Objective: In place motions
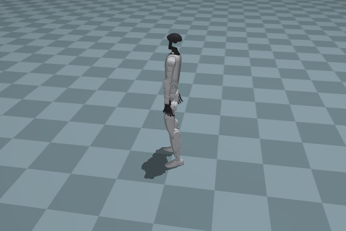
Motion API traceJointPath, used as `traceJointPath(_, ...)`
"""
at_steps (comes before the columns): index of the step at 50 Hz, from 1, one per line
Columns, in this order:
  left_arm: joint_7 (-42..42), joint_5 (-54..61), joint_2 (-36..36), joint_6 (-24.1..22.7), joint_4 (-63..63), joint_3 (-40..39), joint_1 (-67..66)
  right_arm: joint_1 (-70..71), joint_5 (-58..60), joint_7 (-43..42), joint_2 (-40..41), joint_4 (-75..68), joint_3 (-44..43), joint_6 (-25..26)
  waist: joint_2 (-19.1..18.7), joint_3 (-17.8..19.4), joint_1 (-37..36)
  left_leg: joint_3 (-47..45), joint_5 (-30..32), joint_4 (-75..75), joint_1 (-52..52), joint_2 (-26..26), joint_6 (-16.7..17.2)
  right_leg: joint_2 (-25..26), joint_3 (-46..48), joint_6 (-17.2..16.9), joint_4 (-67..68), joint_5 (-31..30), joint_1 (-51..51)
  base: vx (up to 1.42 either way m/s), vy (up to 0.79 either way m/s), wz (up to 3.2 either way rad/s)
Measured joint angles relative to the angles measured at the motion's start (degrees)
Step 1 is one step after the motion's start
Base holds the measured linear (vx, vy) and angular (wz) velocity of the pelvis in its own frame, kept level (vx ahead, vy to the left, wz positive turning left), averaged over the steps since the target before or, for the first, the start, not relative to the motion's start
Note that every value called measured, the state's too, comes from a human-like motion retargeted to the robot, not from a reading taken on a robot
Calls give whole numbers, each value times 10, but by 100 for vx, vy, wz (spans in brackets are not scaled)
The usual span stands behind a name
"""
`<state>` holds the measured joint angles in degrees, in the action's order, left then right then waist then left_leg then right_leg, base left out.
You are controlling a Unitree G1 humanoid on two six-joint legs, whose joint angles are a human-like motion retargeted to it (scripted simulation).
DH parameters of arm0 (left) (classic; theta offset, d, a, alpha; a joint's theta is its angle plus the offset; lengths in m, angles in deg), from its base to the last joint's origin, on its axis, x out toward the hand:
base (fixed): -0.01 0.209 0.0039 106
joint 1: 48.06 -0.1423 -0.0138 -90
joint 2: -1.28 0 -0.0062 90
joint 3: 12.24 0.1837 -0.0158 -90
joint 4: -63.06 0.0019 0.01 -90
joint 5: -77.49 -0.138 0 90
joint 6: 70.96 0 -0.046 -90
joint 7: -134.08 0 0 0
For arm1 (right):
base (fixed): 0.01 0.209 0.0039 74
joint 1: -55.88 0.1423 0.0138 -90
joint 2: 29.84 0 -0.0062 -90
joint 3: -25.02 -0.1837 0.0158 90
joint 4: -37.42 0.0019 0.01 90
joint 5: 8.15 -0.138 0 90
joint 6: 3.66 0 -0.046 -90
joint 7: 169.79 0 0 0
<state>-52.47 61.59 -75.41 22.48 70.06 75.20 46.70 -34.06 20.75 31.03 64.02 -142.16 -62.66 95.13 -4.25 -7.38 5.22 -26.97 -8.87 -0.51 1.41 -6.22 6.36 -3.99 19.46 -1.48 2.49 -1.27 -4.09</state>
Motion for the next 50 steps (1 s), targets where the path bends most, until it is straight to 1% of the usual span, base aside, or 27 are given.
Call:
traceJointPath(7,3,4,0,-1,-1,-2,0,1,-20,7,-3,-4,-7,2,0,0,-2,0,0,0,0,0,0,-1,0,0,0,0,0,0,0,0)
traceJointPath(27,2,8,-9,3,-8,3,11,6,36,2,1,11,17,-5,1,1,-2,3,0,0,-1,1,0,-1,3,-1,0,1,1,0,0,0)
traceJointPath(50,2,7,-8,4,-5,5,9,4,23,2,-1,6,11,-5,3,4,-1,3,-1,0,-1,0,0,-1,3,-1,0,1,1,0,0,0)
